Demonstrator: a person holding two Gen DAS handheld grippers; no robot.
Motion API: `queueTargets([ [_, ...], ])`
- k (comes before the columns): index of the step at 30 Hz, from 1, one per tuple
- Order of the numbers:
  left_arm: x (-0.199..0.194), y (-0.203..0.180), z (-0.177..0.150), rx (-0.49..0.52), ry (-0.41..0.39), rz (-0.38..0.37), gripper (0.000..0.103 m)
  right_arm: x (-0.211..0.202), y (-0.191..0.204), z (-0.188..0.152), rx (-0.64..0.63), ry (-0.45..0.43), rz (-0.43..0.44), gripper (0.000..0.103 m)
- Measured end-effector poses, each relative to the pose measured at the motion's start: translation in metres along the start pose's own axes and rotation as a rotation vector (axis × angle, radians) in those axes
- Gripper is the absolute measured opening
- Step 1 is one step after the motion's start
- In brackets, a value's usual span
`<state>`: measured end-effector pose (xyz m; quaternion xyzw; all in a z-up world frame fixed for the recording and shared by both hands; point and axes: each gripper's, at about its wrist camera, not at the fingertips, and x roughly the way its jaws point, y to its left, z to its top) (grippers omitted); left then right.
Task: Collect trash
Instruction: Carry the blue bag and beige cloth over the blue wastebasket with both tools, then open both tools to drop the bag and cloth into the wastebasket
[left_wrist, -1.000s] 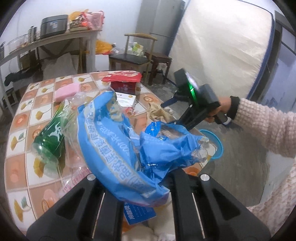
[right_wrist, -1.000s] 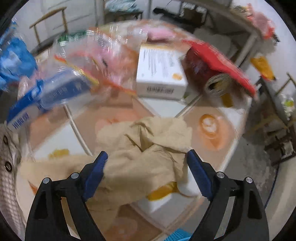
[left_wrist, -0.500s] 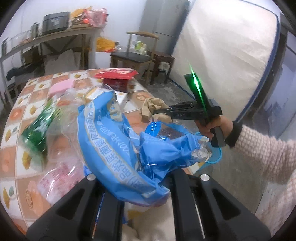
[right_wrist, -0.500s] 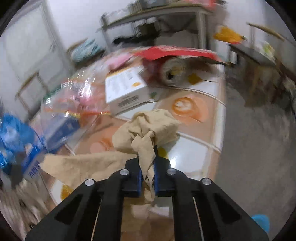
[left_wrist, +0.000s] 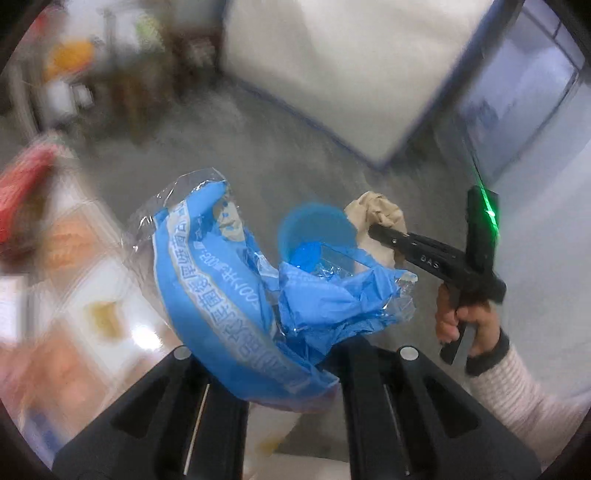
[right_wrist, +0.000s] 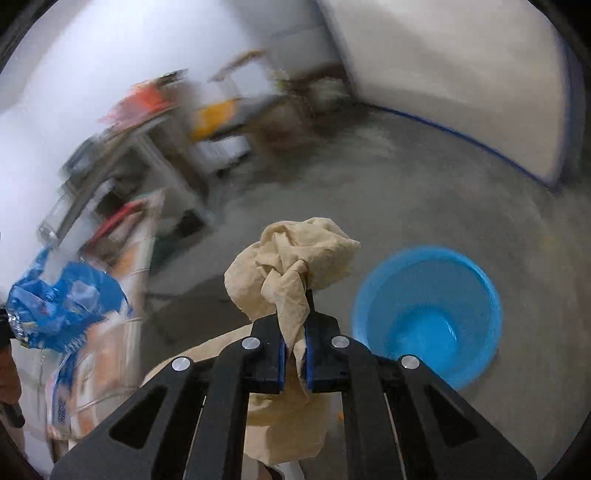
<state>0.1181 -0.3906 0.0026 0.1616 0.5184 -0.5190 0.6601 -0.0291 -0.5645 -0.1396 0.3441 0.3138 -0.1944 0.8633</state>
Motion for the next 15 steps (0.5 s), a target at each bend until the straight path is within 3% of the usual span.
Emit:
queueTargets([
  [3, 0.09, -0.012, 0.043, -0.047, 0.21, -0.104, 0.005, 0.01, -0.041, -0.011, 0.088, 0.028, -0.093, 0.008],
  [6, 0.179, -0.02, 0.07, -0.086, 0.354, -0.114, 0.006, 0.03, -0.074, -0.021, 0.185, 0.06, -0.163, 0.008],
  [12, 0.306, -0.014, 0.086, -0.239, 0.484, -0.12, 0.006, 0.075, -0.116, -0.022, 0.286, 0.1, -0.26, 0.008],
  [15, 0.341, -0.013, 0.088, -0.248, 0.485, -0.091, 0.019, 0.102, -0.132, -0.016, 0.286, 0.125, -0.311, 0.008],
])
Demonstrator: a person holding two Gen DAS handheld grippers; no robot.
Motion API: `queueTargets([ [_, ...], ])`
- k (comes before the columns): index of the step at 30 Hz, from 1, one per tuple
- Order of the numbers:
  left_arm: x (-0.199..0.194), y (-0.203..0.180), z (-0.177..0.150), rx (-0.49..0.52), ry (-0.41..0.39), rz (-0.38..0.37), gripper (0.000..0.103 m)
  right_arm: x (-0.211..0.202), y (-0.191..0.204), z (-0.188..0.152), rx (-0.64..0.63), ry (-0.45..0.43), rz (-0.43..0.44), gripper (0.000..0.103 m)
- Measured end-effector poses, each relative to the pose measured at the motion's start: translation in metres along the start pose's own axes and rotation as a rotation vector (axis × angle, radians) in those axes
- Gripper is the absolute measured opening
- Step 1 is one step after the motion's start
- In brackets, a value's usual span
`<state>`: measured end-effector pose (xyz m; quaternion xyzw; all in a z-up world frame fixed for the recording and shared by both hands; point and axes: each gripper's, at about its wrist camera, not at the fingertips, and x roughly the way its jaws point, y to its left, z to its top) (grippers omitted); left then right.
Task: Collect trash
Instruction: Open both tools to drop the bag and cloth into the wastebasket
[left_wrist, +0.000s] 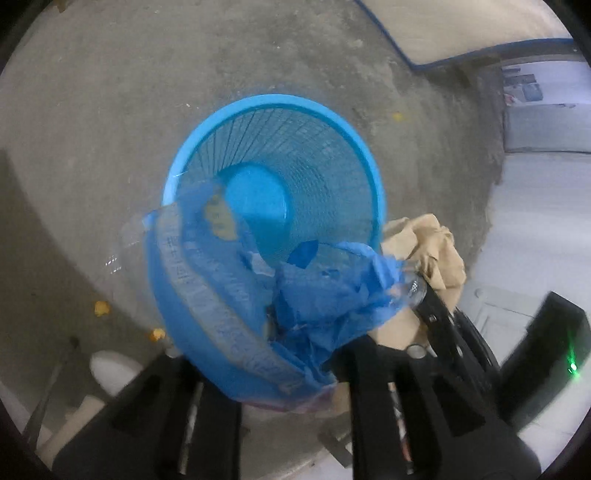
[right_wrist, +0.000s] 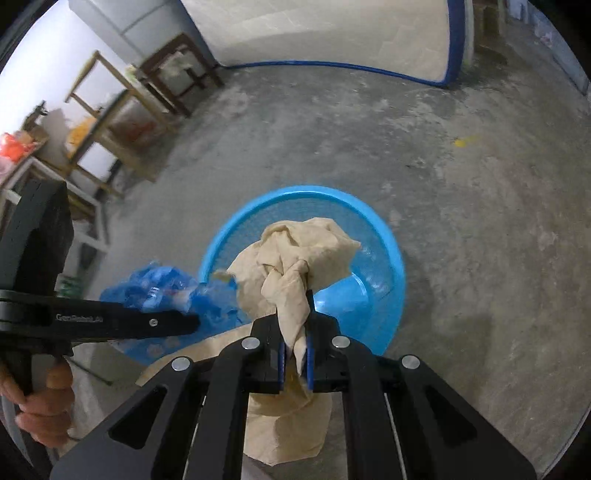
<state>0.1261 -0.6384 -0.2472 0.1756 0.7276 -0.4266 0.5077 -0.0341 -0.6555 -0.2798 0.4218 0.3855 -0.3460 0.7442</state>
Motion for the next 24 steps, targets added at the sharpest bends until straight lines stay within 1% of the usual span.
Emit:
queueTargets([
  [2, 0.01, 0.003, 0.009, -0.031, -0.005, 0.015, 0.051, 0.018, -0.007, 0.006, -0.001, 0.016, -0.021, 0.01],
  [4, 0.017, 0.0, 0.006, -0.056, -0.019, 0.025, 0.064, 0.035, -0.009, 0.011, -0.005, 0.035, -0.042, 0.011],
  [5, 0.015, 0.002, 0.007, -0.071, -0.027, 0.027, 0.068, 0.045, -0.009, 0.014, -0.009, 0.043, -0.05, 0.011],
  [7, 0.012, 0.007, 0.003, -0.085, -0.022, 0.008, 0.071, 0.056, -0.011, 0.014, -0.018, 0.062, -0.067, 0.013],
  [8, 0.011, 0.009, 0.0, -0.089, -0.02, 0.003, 0.072, 0.063, -0.011, 0.015, -0.024, 0.071, -0.074, 0.016],
  [9, 0.007, 0.01, -0.001, -0.093, -0.022, -0.007, 0.073, 0.068, -0.012, 0.015, -0.031, 0.079, -0.08, 0.023],
  [10, 0.005, 0.01, 0.002, -0.093, -0.026, -0.009, 0.075, 0.073, -0.011, 0.015, -0.043, 0.084, -0.098, 0.028],
  [12, 0.0, 0.007, 0.003, -0.093, -0.042, -0.013, 0.077, 0.073, -0.01, 0.017, -0.067, 0.071, -0.108, 0.045],
  [13, 0.0, 0.005, 0.007, -0.096, -0.05, -0.016, 0.077, 0.072, -0.011, 0.018, -0.075, 0.063, -0.116, 0.048],
  [14, -0.008, 0.003, 0.006, -0.1, -0.06, -0.022, 0.078, 0.069, -0.01, 0.02, -0.085, 0.05, -0.133, 0.054],
  [18, -0.036, -0.005, 0.0, -0.105, -0.104, -0.026, 0.079, 0.055, -0.02, 0.027, -0.064, 0.006, -0.138, 0.062],
  [22, -0.06, -0.017, -0.009, -0.073, -0.133, -0.033, 0.08, 0.035, -0.029, 0.031, -0.024, -0.044, -0.123, 0.062],
  [24, -0.067, -0.023, -0.01, -0.065, -0.149, -0.039, 0.083, 0.021, -0.033, 0.033, -0.009, -0.079, -0.111, 0.062],
])
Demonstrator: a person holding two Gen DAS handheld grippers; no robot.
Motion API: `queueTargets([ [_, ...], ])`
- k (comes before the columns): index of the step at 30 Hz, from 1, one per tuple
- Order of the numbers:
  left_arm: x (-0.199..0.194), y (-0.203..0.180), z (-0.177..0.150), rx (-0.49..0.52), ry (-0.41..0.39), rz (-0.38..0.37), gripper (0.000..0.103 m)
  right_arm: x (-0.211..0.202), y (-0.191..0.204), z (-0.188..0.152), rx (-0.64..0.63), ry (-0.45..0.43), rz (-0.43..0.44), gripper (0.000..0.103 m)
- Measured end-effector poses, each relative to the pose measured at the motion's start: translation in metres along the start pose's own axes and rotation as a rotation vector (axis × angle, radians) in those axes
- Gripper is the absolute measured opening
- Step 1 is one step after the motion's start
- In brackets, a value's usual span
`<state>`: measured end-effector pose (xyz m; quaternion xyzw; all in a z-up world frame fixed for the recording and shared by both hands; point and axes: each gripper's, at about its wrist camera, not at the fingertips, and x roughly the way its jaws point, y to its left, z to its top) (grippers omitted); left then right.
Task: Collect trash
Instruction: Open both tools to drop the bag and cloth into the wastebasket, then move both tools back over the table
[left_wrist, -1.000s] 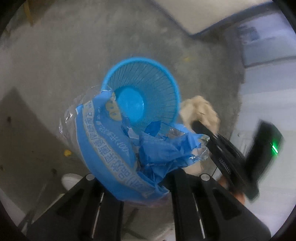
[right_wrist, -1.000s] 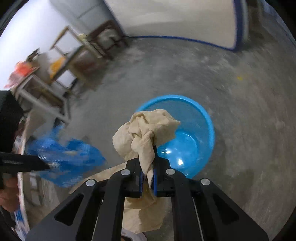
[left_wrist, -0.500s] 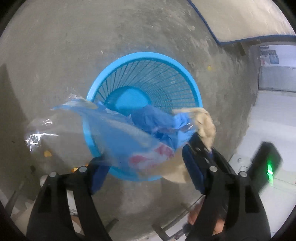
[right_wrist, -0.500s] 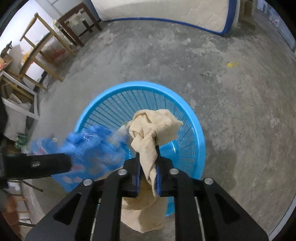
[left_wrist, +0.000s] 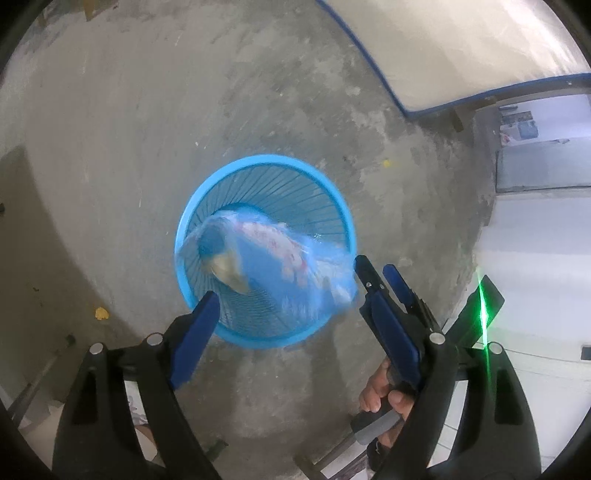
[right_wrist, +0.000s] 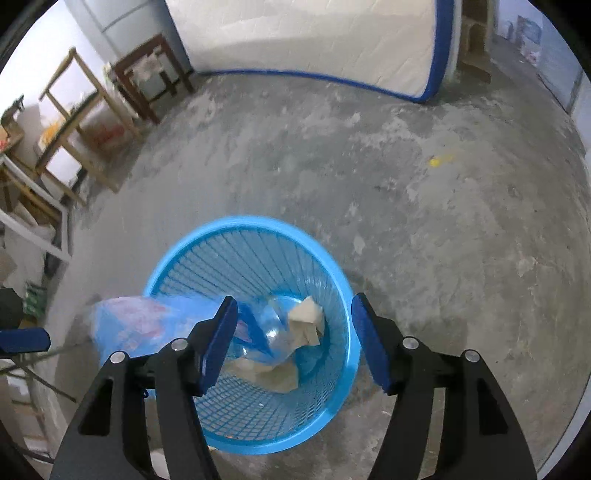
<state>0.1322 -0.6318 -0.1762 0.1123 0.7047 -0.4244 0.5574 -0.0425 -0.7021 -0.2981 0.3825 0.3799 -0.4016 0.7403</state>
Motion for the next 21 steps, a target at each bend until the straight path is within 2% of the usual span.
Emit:
queueTargets([
  [7, -0.012, -0.006, -0.01, -0.016, 0.0, -0.007, 0.083, -0.033, -0.017, -0.003, 0.049, -0.071, 0.025, 0.062],
  [10, -0.033, -0.007, -0.016, -0.012, -0.02, -0.034, 0.083, -0.047, -0.027, -0.006, 0.074, -0.09, 0.037, 0.062],
  [14, -0.084, -0.004, -0.034, 0.027, -0.092, -0.085, 0.083, -0.062, -0.036, -0.012, 0.087, -0.099, 0.044, 0.062],
  [17, -0.148, 0.005, -0.063, 0.074, -0.221, -0.101, 0.083, -0.078, -0.035, -0.018, 0.082, -0.105, 0.068, 0.062],
  [19, -0.197, 0.018, -0.094, 0.117, -0.306, -0.112, 0.083, -0.099, -0.028, -0.027, 0.051, -0.119, 0.106, 0.062],
  [21, -0.247, 0.037, -0.132, 0.145, -0.391, -0.091, 0.083, -0.117, -0.018, -0.035, 0.014, -0.131, 0.145, 0.062],
])
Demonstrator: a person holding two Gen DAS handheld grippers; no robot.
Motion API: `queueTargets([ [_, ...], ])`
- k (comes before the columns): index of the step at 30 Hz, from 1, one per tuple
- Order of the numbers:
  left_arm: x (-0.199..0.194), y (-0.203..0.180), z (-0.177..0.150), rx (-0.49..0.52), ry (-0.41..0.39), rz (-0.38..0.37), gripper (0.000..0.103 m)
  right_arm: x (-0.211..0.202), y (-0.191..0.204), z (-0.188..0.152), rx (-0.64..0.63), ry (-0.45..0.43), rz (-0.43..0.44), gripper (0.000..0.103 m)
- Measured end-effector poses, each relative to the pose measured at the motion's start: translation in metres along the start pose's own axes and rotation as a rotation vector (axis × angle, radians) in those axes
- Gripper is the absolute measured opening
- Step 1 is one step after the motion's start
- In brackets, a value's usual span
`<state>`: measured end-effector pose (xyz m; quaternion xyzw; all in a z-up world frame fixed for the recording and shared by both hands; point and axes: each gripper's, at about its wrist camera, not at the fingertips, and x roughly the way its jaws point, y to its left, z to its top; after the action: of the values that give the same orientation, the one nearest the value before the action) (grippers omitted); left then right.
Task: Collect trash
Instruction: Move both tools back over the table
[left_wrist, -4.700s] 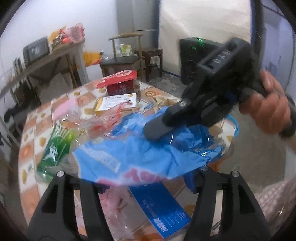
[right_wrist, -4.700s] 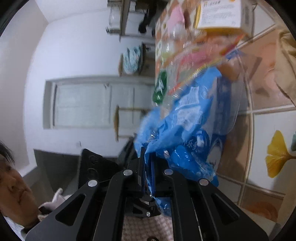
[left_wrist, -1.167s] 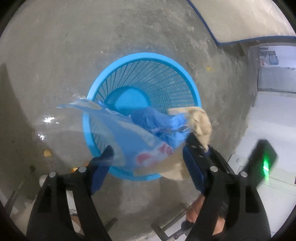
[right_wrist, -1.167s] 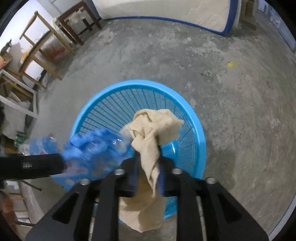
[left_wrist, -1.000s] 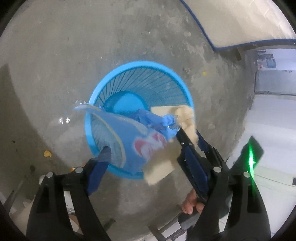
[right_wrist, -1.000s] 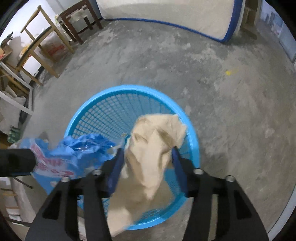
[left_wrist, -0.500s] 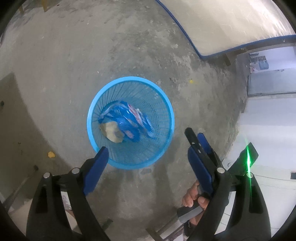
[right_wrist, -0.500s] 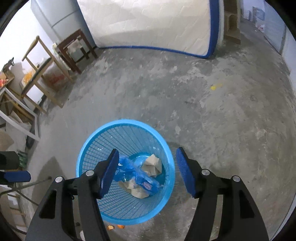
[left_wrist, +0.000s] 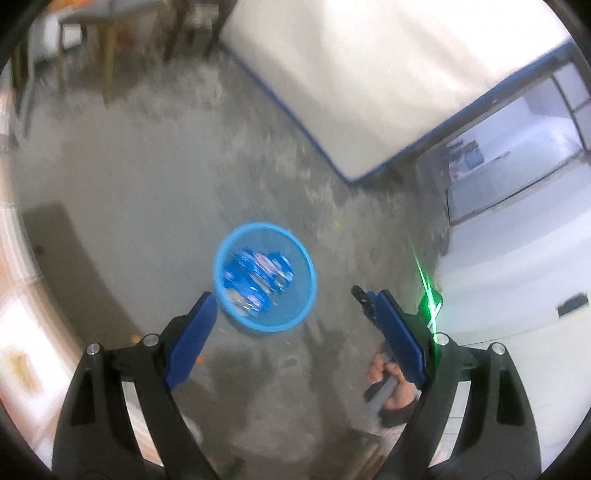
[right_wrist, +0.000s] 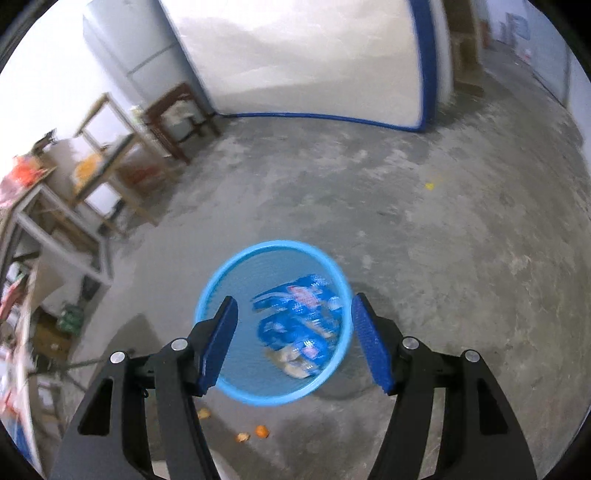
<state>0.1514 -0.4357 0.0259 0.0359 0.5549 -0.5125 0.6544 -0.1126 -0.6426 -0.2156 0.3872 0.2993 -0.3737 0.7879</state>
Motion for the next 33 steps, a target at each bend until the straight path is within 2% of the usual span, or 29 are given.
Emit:
queueTargets([
  [1, -0.029, 0.008, -0.012, 0.011, -0.046, 0.03, 0.083, -0.014, 0.013, -0.006, -0.035, -0.006, 0.025, 0.063],
  [2, -0.069, 0.018, -0.03, 0.017, -0.112, 0.1, 0.083, -0.024, 0.023, -0.011, -0.064, -0.011, 0.034, 0.066],
  [5, -0.156, 0.049, -0.082, -0.026, -0.251, 0.233, 0.083, -0.061, 0.065, -0.028, -0.164, -0.043, 0.078, 0.084],
  [9, -0.232, 0.091, -0.161, -0.139, -0.31, 0.423, 0.084, -0.095, 0.14, -0.051, -0.344, -0.073, 0.07, 0.095],
  [11, -0.253, 0.112, -0.202, -0.232, -0.297, 0.469, 0.084, -0.108, 0.185, -0.063, -0.438, -0.074, 0.089, 0.096],
  [13, -0.271, 0.135, -0.253, -0.343, -0.306, 0.478, 0.084, -0.122, 0.227, -0.076, -0.501, -0.069, 0.162, 0.096],
  [15, -0.281, 0.148, -0.288, -0.416, -0.349, 0.522, 0.084, -0.141, 0.276, -0.096, -0.57, -0.061, 0.277, 0.096],
  [16, -0.284, 0.153, -0.303, -0.439, -0.372, 0.55, 0.084, -0.147, 0.292, -0.105, -0.597, -0.052, 0.293, 0.096],
  [18, -0.292, 0.169, -0.334, -0.487, -0.425, 0.593, 0.084, -0.158, 0.335, -0.132, -0.698, -0.037, 0.301, 0.096],
  [21, -0.296, 0.187, -0.365, -0.528, -0.467, 0.626, 0.084, -0.174, 0.38, -0.177, -0.878, -0.069, 0.316, 0.096],
  [23, -0.296, 0.197, -0.378, -0.521, -0.465, 0.669, 0.084, -0.184, 0.4, -0.206, -0.98, -0.085, 0.308, 0.096],
  [25, -0.295, 0.2, -0.378, -0.486, -0.457, 0.703, 0.085, -0.194, 0.412, -0.228, -1.038, -0.086, 0.348, 0.096],
  [29, -0.283, 0.222, -0.384, -0.445, -0.415, 0.797, 0.088, -0.206, 0.423, -0.24, -1.029, -0.044, 0.461, 0.096],
  [33, -0.272, 0.256, -0.387, -0.453, -0.361, 0.813, 0.088, -0.208, 0.432, -0.241, -0.986, 0.006, 0.522, 0.096],
])
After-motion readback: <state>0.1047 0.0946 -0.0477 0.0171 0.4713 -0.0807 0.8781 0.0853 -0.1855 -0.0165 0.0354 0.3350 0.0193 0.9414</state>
